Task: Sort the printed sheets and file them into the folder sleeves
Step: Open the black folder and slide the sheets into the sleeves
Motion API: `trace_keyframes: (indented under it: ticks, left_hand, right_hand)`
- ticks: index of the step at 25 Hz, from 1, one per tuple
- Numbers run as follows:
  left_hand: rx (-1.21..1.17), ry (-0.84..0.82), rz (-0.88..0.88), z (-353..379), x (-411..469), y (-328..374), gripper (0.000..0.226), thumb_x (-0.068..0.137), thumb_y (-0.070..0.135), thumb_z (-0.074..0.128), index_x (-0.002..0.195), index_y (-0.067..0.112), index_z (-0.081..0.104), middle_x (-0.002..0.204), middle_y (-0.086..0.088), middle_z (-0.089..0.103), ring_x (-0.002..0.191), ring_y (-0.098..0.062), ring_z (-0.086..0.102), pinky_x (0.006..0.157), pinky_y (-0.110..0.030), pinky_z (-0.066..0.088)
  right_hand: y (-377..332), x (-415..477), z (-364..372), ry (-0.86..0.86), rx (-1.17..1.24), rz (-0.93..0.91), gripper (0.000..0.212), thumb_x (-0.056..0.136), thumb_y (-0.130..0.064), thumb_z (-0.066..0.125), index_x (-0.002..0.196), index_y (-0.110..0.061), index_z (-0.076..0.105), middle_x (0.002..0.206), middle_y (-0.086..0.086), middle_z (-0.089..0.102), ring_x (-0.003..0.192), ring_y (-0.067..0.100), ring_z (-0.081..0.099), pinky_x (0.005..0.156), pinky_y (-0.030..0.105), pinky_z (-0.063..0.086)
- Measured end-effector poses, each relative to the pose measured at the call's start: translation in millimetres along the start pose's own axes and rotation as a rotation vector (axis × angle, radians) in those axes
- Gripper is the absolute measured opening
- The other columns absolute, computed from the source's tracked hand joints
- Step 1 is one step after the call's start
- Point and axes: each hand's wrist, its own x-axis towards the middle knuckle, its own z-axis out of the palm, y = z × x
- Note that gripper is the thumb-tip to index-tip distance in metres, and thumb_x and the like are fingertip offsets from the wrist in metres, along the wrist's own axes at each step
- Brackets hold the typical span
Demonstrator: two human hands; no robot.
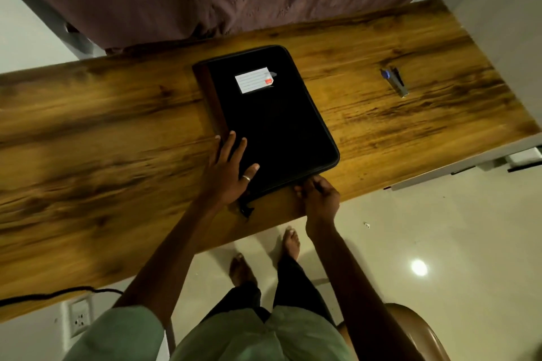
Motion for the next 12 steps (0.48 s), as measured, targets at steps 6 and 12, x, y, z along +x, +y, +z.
trace_keyframes:
  ticks: [6, 12]
  left_hand:
    - [-0.006, 0.022, 0.015, -1, 0, -1, 0.074, 0.097, 0.058, 0.047, 0.159, 0.027, 0.019, 0.168, 0.002, 0.002, 0.153, -0.030, -0.010, 0.121, -0.051, 0.016]
    - [-0.012, 0.016, 0.017, 0, -1, -2, 0.075, 0.097, 0.059, 0.044, 0.159, 0.028, 0.016, 0.168, 0.003, -0.001, 0.153, -0.029, -0.012, 0.120, -0.053, 0.017]
  right_hand:
    - [21, -56, 29, -0.061, 0.068, 0.110, 0.020, 0.095, -0.014, 0.062, 0.110, -0.027, 0.069, 0.091, -0.001, 0.076, 0.082, 0.021, 0.073, 0.078, 0.033, 0.059]
    - [30, -87, 47, -0.129, 0.096, 0.166, 0.017, 0.095, -0.010, 0.061, 0.110, -0.014, 0.069, 0.099, 0.004, 0.075, 0.092, 0.019, 0.073, 0.083, 0.033, 0.059]
